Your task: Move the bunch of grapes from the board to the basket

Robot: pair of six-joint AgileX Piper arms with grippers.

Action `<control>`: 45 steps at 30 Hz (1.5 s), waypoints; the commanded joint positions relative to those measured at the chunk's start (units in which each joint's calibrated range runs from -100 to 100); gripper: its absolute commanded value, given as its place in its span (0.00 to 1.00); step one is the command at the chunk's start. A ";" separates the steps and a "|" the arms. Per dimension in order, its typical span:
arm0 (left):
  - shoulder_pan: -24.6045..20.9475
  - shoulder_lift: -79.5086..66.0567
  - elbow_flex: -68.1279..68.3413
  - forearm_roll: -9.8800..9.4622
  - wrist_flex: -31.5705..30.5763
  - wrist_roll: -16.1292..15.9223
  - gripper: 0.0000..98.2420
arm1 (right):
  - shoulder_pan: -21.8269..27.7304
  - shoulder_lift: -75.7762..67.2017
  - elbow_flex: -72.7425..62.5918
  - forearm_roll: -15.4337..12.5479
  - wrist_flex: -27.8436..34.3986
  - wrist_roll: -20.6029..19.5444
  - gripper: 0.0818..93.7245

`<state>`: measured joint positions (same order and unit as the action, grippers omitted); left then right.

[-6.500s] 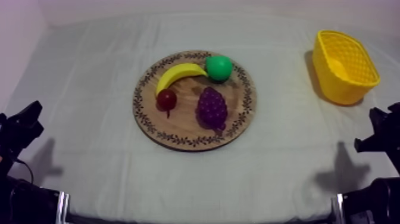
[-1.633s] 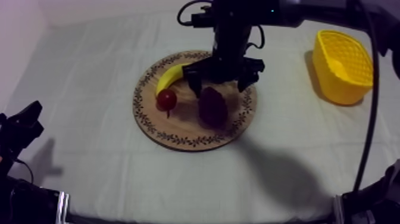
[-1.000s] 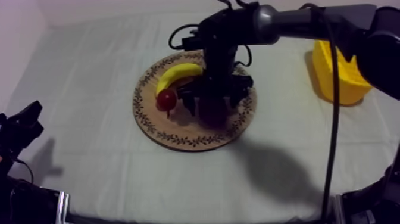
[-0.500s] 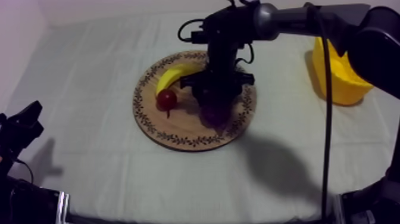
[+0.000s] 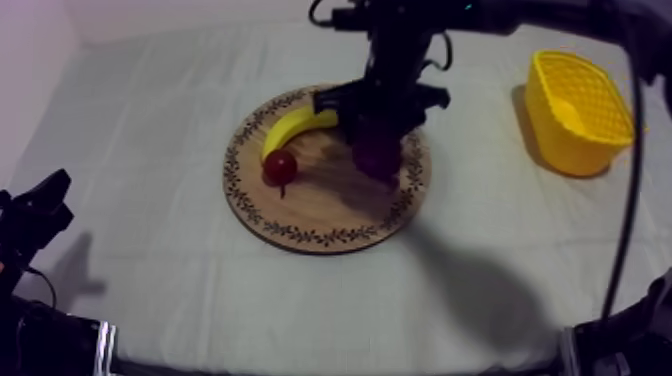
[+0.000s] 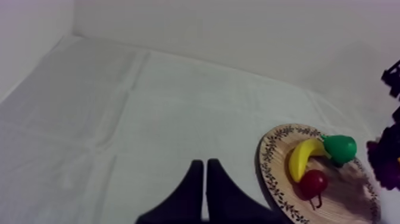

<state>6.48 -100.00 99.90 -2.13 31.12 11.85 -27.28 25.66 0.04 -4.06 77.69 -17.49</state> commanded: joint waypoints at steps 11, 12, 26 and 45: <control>-0.01 0.00 -0.01 0.00 0.00 0.00 0.00 | 11.21 -22.35 2.02 4.36 2.79 7.61 0.22; -0.01 0.00 -0.01 0.00 0.00 0.00 0.00 | 12.68 -23.52 1.88 4.56 2.98 8.58 0.22; -0.01 0.00 -0.01 0.00 0.00 0.00 0.00 | 29.25 -29.51 2.79 6.22 -1.01 20.14 0.23; -0.01 0.00 -0.01 0.00 0.00 0.00 0.00 | 35.28 -12.48 10.80 4.63 -14.66 27.65 0.28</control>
<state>6.48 -100.00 99.90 -2.13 31.12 11.85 7.93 11.98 10.19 0.82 63.20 9.65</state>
